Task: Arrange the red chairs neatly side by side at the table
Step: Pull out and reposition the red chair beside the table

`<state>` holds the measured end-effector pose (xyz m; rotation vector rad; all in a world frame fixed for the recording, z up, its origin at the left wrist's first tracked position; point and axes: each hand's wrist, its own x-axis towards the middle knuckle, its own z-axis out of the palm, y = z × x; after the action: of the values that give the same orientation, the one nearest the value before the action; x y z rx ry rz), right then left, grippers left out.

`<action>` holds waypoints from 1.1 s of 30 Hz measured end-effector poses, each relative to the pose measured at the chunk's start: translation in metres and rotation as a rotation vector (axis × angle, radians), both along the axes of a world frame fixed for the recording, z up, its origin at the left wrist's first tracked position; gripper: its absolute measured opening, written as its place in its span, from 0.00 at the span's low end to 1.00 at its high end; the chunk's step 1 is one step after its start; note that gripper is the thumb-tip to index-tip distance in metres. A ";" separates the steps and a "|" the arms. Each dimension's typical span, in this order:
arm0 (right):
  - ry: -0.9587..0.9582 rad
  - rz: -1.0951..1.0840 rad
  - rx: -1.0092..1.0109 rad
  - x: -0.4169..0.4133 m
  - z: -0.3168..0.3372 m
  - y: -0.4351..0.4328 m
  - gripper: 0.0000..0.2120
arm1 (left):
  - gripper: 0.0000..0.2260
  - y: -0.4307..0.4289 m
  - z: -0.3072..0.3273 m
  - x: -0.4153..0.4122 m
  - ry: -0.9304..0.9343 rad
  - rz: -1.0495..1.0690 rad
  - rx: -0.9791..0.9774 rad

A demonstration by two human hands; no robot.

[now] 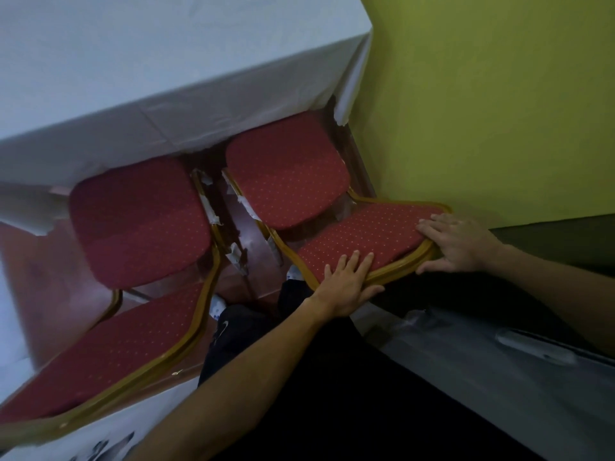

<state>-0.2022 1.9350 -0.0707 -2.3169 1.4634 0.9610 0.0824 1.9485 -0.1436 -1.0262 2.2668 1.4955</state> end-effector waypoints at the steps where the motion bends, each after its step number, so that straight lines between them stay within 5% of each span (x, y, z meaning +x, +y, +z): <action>1: 0.008 -0.017 0.002 0.002 0.001 0.006 0.54 | 0.35 0.001 0.000 0.001 -0.002 -0.013 0.004; 13: -0.061 -0.250 -0.077 0.022 -0.003 0.063 0.52 | 0.35 0.012 0.001 0.013 0.007 -0.065 0.036; 33: -0.170 -0.161 -0.198 0.026 -0.019 0.050 0.50 | 0.34 -0.001 0.004 0.020 -0.015 -0.020 0.071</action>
<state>-0.1758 1.9853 -0.0893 -2.3029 1.7076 0.5845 0.1026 1.9475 -0.1391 -0.9886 2.1902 1.5437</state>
